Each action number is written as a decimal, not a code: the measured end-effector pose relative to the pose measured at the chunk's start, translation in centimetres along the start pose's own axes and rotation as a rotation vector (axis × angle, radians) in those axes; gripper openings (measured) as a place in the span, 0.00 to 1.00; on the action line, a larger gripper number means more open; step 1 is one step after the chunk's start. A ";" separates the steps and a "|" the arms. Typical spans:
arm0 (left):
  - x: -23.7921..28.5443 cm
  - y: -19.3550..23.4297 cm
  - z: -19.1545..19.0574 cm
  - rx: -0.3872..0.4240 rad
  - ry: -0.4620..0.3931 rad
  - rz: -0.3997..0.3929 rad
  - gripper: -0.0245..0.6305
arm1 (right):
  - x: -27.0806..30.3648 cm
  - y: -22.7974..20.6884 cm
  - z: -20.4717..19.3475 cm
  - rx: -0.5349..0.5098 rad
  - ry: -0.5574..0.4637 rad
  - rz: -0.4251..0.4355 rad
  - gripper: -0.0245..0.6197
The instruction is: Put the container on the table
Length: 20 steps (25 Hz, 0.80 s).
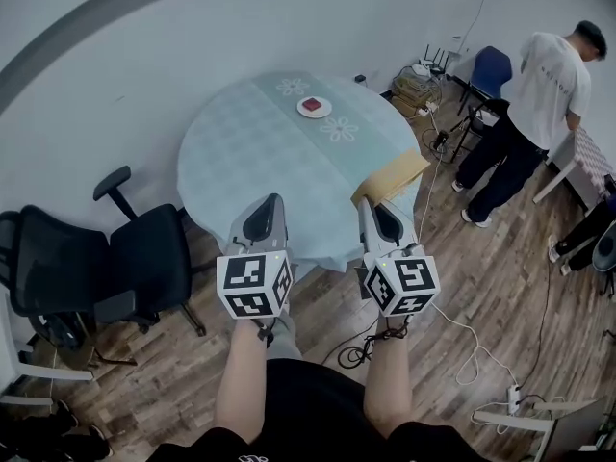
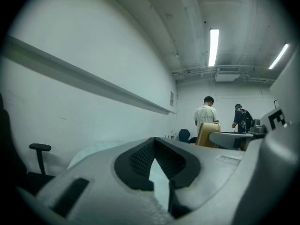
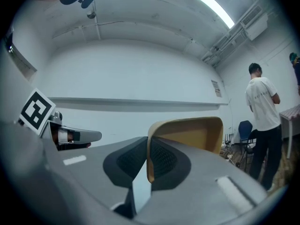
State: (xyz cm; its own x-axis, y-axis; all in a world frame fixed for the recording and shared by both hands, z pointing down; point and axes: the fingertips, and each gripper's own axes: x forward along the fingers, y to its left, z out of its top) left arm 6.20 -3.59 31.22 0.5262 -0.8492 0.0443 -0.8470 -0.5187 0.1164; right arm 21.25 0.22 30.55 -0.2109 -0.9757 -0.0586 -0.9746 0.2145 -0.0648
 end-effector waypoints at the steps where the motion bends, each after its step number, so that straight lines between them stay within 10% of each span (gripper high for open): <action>1: 1.2 0.9 -0.3 -0.001 0.014 0.004 0.04 | 1.4 0.0 -0.5 0.004 0.008 0.005 0.07; 20: 24.3 23.4 -6.3 0.001 0.229 0.063 0.04 | 31.7 -0.6 -10.4 -0.006 0.244 -0.016 0.07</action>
State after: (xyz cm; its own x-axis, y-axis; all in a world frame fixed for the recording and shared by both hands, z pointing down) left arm -0.33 -35.77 41.24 0.4757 -0.8355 0.2752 -0.8787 -0.4657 0.1050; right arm 14.34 -31.34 39.09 -0.2069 -0.9607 0.1851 -0.9782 0.1994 -0.0583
